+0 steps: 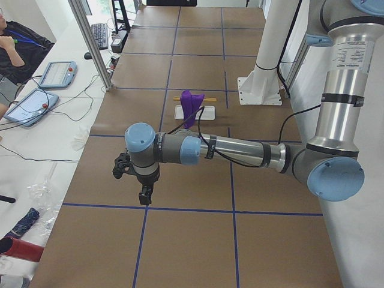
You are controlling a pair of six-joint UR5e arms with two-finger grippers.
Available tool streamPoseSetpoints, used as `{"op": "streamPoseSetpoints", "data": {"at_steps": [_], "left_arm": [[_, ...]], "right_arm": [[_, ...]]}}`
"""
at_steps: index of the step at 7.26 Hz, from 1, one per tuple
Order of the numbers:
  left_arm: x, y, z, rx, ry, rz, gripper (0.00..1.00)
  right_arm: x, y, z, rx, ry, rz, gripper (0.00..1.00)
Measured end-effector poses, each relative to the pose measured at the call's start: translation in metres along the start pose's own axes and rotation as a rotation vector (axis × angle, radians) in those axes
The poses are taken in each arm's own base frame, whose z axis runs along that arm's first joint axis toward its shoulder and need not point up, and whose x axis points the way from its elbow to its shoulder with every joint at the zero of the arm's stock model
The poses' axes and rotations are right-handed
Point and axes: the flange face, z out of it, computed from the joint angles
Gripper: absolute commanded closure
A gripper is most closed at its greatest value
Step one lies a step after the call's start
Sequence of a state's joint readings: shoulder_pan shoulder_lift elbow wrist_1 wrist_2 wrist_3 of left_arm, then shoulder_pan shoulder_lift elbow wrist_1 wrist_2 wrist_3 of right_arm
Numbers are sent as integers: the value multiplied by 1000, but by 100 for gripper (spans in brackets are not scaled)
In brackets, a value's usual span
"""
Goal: Hang towel on rack
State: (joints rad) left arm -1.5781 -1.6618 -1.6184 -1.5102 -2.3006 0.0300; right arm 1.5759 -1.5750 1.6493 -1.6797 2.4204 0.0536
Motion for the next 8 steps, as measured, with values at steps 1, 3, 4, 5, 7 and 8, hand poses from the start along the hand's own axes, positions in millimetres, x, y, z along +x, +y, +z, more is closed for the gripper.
{"op": "streamPoseSetpoints", "data": {"at_steps": [1, 3, 4, 5, 7, 8], "left_arm": [[0, 0, -1, 1, 0, -23, 0], [0, 0, -1, 2, 0, -53, 0], [0, 0, -1, 1, 0, -60, 0], [0, 0, -1, 1, 0, -63, 0], [0, 0, -1, 1, 0, -65, 0], [0, 0, 0, 0, 0, -65, 0]], "right_arm": [[0, 0, 0, 0, -1, 1, 0], [1, 0, 0, -1, -3, 4, 0], [1, 0, 0, -1, -3, 3, 0], [1, 0, 0, 0, -2, 2, 0], [0, 0, -1, 4, 1, -6, 0], [0, 0, -1, 15, 4, -19, 0]]}}
